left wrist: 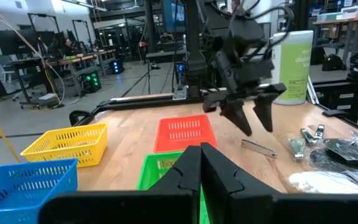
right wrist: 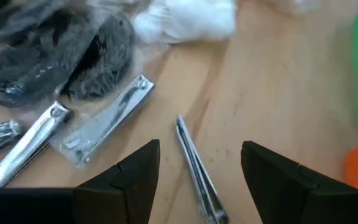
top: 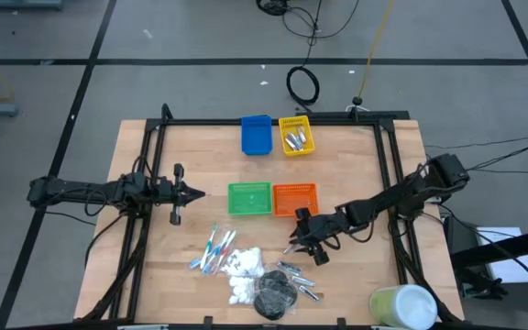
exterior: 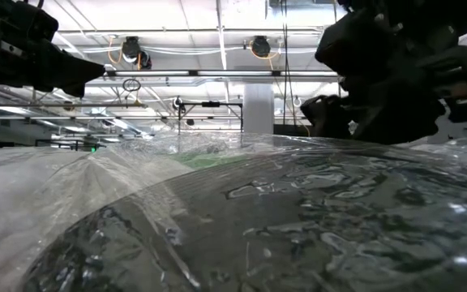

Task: Pick & Place Travel size toiletries
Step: Put the nail cutter into the yellow bin

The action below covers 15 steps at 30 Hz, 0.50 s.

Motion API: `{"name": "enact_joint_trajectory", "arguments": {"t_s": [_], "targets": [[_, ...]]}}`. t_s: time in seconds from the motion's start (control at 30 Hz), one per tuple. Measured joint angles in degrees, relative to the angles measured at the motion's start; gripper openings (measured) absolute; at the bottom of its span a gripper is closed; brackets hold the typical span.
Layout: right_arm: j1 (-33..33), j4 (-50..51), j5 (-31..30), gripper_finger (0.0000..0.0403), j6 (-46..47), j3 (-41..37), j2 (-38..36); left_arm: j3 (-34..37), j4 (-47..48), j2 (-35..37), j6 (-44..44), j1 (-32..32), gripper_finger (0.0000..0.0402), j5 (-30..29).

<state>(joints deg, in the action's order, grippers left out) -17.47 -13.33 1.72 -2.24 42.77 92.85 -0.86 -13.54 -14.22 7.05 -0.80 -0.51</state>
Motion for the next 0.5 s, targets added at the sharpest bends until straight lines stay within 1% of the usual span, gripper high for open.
{"name": "enact_joint_trajectory", "arguments": {"t_s": [0.17, 0.27, 0.5], "targets": [[0.11, 5.58, -0.13, 0.0209, -0.76, 2.85, 3.11, 0.00, -0.09, 0.00, 0.00, 0.00, 0.0005, -0.02], [0.11, 6.96, -0.13, 0.0209, -0.90, 3.14, 4.32, 0.00, 0.00, -0.02, 0.00, 0.00, 0.0006, 0.00], [0.11, 11.12, -0.13, 0.0207, -1.20, 3.34, 4.49, 0.00, 0.00, -0.02, 0.00, 0.02, 0.0006, 0.02]]}}
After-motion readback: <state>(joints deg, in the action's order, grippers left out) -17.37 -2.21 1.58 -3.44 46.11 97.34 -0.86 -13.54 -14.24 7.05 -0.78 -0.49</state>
